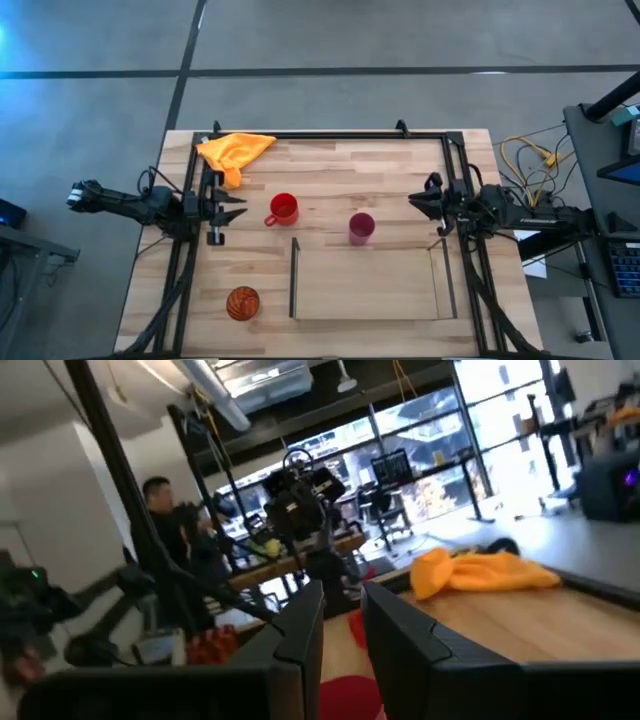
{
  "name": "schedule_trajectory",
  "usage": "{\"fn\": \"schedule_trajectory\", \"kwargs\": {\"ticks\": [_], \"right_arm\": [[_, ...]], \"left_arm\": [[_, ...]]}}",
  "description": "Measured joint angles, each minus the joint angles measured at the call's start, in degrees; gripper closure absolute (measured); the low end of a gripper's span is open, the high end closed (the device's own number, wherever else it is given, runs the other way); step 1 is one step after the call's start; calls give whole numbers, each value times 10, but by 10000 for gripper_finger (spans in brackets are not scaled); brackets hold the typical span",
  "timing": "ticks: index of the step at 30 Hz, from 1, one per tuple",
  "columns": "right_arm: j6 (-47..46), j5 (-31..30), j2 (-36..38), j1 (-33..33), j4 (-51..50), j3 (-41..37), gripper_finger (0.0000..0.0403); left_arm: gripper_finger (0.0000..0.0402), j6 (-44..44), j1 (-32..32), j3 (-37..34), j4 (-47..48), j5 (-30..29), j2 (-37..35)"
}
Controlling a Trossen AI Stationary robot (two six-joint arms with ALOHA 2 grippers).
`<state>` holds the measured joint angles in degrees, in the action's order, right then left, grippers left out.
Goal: Stack small to large cups/mugs on shelf
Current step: Put the pink cup on the shelf
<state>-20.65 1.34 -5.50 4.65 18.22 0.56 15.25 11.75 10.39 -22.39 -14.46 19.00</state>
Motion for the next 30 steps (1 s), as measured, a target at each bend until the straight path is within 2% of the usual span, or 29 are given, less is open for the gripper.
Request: {"fn": "schedule_trajectory", "kwargs": {"ticks": [3, 6, 11, 15, 17, 21, 26, 30], "right_arm": [[-21, -1, -3, 0, 16, 0, 335], [-21, -18, -14, 0, 15, 24, 335], [60, -44, -58, 0, -38, 121, 335], [90, -44, -114, 0, -166, 232, 335], [89, -45, -148, 0, -237, 283, 335], [87, -45, -217, 0, -326, 364, 335], [92, -44, -293, 0, -376, 428, 335], [118, -45, -342, 0, -391, 451, 335]], "left_arm": [[327, -153, 0, 24, 49, -77, 0], [327, -243, 0, 71, 193, -77, 2], [327, -265, 0, 199, 340, 6, 36], [327, -253, 0, 315, 416, 7, 77], [327, -254, 0, 359, 424, 7, 96], [327, -264, 0, 422, 372, 10, 115], [327, -267, 0, 467, 309, 10, 109], [327, -270, 0, 479, 305, 13, 91]]}}
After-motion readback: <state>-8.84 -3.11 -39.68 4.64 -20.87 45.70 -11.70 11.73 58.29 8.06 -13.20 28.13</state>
